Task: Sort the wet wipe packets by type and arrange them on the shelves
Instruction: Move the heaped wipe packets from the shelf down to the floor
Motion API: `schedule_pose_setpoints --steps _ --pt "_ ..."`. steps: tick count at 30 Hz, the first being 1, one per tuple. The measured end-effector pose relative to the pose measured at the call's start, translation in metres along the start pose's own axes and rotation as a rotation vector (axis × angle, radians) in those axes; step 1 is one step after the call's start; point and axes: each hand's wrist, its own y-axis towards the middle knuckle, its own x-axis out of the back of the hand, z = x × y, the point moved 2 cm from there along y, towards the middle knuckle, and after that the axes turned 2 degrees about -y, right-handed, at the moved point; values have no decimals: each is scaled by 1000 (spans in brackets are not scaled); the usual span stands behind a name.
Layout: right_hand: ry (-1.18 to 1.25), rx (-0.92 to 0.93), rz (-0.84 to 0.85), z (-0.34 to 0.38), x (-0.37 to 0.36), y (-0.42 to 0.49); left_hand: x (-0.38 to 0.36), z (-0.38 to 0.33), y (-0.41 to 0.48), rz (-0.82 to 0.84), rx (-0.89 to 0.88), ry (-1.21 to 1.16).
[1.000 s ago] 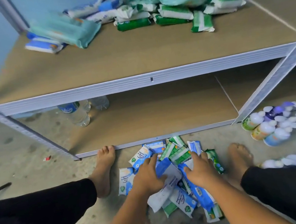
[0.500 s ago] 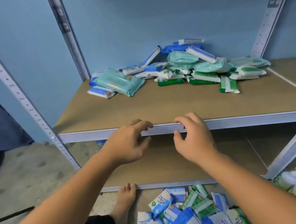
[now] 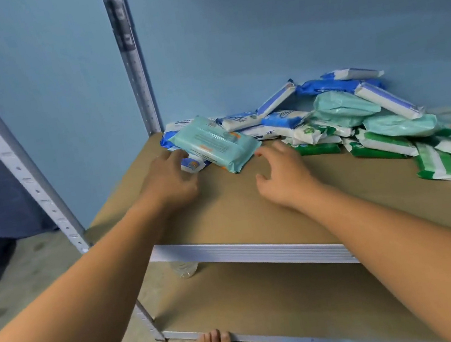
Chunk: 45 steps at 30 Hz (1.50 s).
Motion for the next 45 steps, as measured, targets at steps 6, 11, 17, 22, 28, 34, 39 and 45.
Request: schedule_pose_setpoints --steps 6,11,17,22,28,34,39,45 --pt "-239 -27 38 0 -4 56 -9 16 56 -46 -209 74" --pt "-465 -8 4 -13 -7 85 -10 14 93 63 -425 436" --pt "-542 -28 -75 -21 -9 110 -15 -4 117 230 -485 489" --pt "-563 -119 -213 -22 4 126 -8 -20 134 393 -390 502" --pt "-660 -278 -171 -37 3 133 -6 -48 157 256 -205 340" --pt "-748 -235 -180 -36 0 131 -41 -74 160 309 -259 460" --pt "-751 -212 -88 -36 8 128 -46 -89 155 187 -274 516" --pt "-672 -164 1 -31 25 118 -29 -108 142 261 -62 435"
